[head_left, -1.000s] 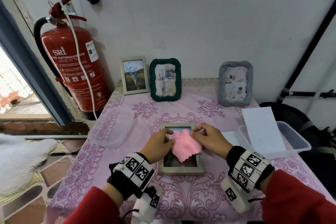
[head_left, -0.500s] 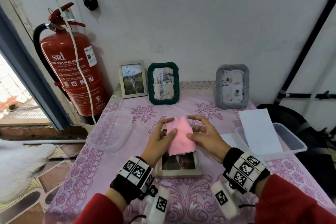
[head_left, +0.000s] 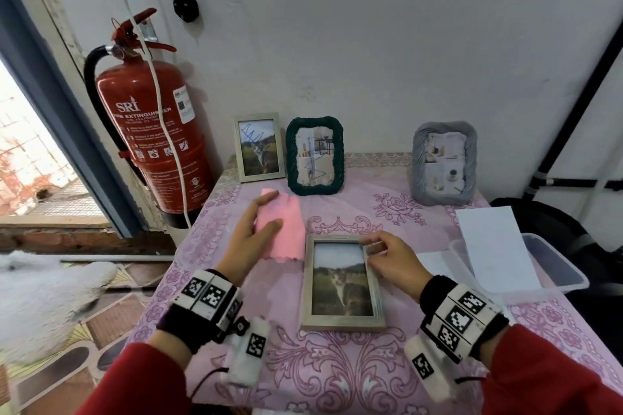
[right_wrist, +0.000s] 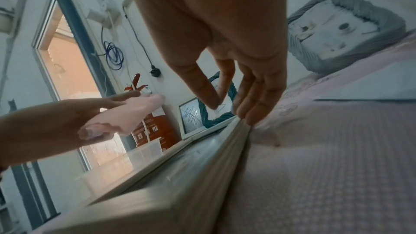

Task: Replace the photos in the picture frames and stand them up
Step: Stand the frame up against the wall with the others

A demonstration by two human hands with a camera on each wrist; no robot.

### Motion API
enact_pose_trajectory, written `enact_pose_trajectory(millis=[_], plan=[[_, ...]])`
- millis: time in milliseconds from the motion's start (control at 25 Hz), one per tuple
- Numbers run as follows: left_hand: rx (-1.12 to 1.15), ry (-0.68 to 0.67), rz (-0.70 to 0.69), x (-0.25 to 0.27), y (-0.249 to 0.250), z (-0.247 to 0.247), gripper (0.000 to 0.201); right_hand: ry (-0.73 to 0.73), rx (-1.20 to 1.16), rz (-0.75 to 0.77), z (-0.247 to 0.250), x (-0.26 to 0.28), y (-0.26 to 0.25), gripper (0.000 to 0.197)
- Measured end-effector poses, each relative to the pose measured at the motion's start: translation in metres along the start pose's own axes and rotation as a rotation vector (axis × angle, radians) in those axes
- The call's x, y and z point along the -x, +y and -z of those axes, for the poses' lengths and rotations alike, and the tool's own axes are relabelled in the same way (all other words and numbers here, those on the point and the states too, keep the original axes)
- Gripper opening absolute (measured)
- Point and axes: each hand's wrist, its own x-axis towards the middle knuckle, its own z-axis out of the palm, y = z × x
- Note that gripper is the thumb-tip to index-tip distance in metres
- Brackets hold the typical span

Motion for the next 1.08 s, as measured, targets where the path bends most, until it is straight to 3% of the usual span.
enact_pose_trajectory(millis=[120,240,400,680,760,880,960,1080], plan=[[-0.113,0.006,-0.040,-0.015,0.004,0.038,0.047,-0.001,0.324,-0.027,0.001,-0.001,0.006,0.034],[-0.221,0.043,-0.035,-0.030,-0.001,0.075,0.047,-0.080,0.352,-0.058,-0.003,-0.001,0.006,0.045],[-0.307,-0.063,0.095,-0.040,-0.015,0.105,0.048,-0.141,0.391,-0.060,-0.006,-0.002,0.003,0.048],[-0.622,-0.274,0.122,-0.046,-0.036,0.107,0.053,-0.137,0.402,-0.053,-0.006,-0.003,0.004,0.046],[-0.730,-0.245,0.096,-0.047,-0.037,0.106,0.052,-0.143,0.419,-0.048,-0.006,-0.003,0.005,0.047],[-0.855,-0.081,-0.034,-0.044,-0.038,0.104,0.050,-0.150,0.413,-0.045,-0.005,-0.005,0.007,0.048],[-0.820,-0.058,-0.119,-0.039,-0.039,0.101,0.041,-0.150,0.409,-0.045,-0.005,-0.005,0.008,0.048],[-0.780,-0.239,-0.010,-0.031,-0.042,0.092,0.041,-0.154,0.411,-0.049,-0.005,-0.005,0.009,0.049]])
